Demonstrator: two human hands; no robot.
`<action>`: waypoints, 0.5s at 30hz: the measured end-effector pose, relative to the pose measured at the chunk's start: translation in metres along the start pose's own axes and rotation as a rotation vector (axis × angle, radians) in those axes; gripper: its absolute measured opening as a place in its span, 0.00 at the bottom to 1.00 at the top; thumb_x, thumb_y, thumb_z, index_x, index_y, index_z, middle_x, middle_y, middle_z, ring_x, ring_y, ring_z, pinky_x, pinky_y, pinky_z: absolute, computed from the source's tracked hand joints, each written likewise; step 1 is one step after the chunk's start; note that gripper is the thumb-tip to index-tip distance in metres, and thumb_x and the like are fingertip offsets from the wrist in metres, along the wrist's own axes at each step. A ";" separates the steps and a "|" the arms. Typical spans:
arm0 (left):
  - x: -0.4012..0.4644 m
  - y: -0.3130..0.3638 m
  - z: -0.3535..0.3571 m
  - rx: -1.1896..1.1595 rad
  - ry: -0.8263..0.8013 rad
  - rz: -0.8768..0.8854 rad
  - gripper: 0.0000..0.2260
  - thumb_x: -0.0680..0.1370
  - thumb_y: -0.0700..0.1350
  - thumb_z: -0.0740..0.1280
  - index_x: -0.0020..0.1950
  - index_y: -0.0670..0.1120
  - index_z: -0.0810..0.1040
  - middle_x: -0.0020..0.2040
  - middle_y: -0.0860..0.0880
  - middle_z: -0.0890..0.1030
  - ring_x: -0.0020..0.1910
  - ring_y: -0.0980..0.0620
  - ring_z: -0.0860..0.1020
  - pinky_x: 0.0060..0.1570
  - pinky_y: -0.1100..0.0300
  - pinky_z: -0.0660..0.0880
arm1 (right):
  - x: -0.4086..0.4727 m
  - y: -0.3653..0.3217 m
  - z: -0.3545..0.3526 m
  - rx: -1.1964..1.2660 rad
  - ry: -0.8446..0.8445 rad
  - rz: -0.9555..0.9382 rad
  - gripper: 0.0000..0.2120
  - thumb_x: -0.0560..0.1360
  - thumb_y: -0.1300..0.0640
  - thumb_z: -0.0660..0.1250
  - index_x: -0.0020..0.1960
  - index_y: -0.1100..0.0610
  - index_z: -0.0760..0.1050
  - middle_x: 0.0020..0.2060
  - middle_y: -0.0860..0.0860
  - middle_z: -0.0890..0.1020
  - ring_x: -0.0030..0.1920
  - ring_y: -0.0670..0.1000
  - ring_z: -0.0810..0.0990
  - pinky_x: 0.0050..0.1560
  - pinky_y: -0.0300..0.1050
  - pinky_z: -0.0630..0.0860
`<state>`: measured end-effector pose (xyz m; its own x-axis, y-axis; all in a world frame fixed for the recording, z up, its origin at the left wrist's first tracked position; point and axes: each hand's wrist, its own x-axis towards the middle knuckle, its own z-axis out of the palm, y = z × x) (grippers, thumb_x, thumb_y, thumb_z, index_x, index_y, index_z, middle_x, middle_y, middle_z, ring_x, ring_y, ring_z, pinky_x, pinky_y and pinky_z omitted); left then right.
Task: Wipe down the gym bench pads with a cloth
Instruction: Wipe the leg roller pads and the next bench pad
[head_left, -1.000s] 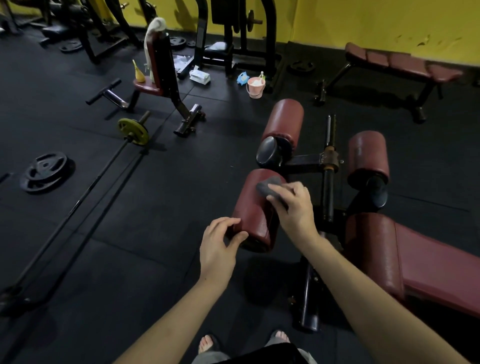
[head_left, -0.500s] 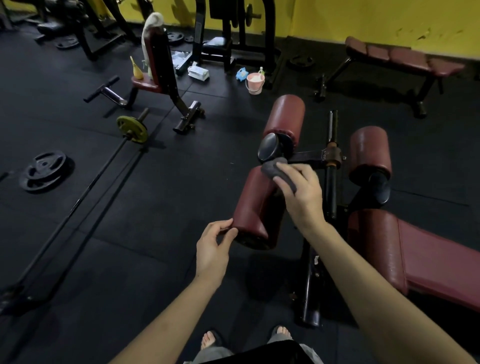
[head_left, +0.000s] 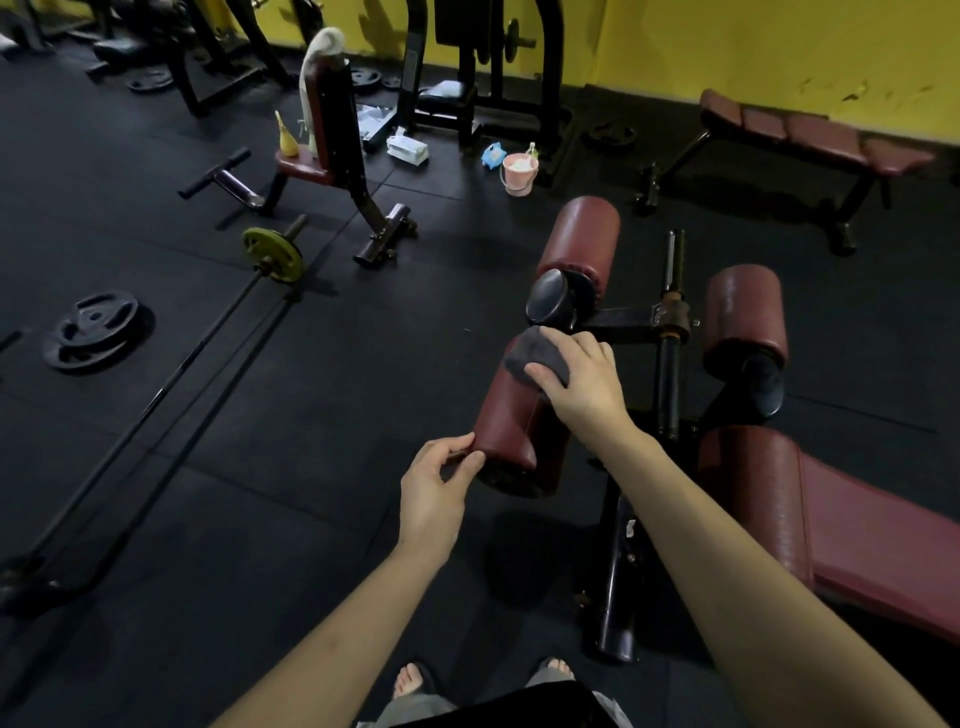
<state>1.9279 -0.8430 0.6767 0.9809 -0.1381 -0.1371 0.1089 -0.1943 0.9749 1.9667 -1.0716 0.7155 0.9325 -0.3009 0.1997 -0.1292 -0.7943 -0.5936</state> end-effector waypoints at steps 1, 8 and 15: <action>-0.001 0.001 0.000 0.002 0.003 -0.004 0.09 0.79 0.46 0.73 0.59 0.54 0.84 0.57 0.58 0.82 0.58 0.62 0.79 0.62 0.61 0.75 | 0.000 0.000 0.001 -0.035 0.003 -0.017 0.26 0.81 0.42 0.66 0.77 0.47 0.70 0.62 0.49 0.74 0.61 0.53 0.68 0.65 0.46 0.65; -0.001 0.002 0.001 0.010 0.008 -0.003 0.07 0.80 0.46 0.72 0.57 0.55 0.84 0.55 0.58 0.83 0.58 0.61 0.80 0.64 0.56 0.77 | -0.068 -0.008 0.007 -0.070 0.067 -0.257 0.23 0.77 0.45 0.73 0.69 0.53 0.77 0.51 0.52 0.77 0.50 0.56 0.74 0.53 0.49 0.73; -0.002 0.003 0.002 -0.012 0.016 -0.024 0.08 0.80 0.46 0.72 0.58 0.53 0.84 0.55 0.58 0.82 0.58 0.61 0.80 0.64 0.58 0.76 | -0.020 0.004 0.006 -0.162 0.097 -0.330 0.21 0.80 0.46 0.70 0.69 0.55 0.77 0.51 0.55 0.77 0.51 0.60 0.76 0.56 0.54 0.73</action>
<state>1.9257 -0.8455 0.6800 0.9804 -0.1180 -0.1578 0.1344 -0.1854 0.9734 1.9497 -1.0662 0.7046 0.8973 -0.0571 0.4376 0.1142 -0.9278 -0.3553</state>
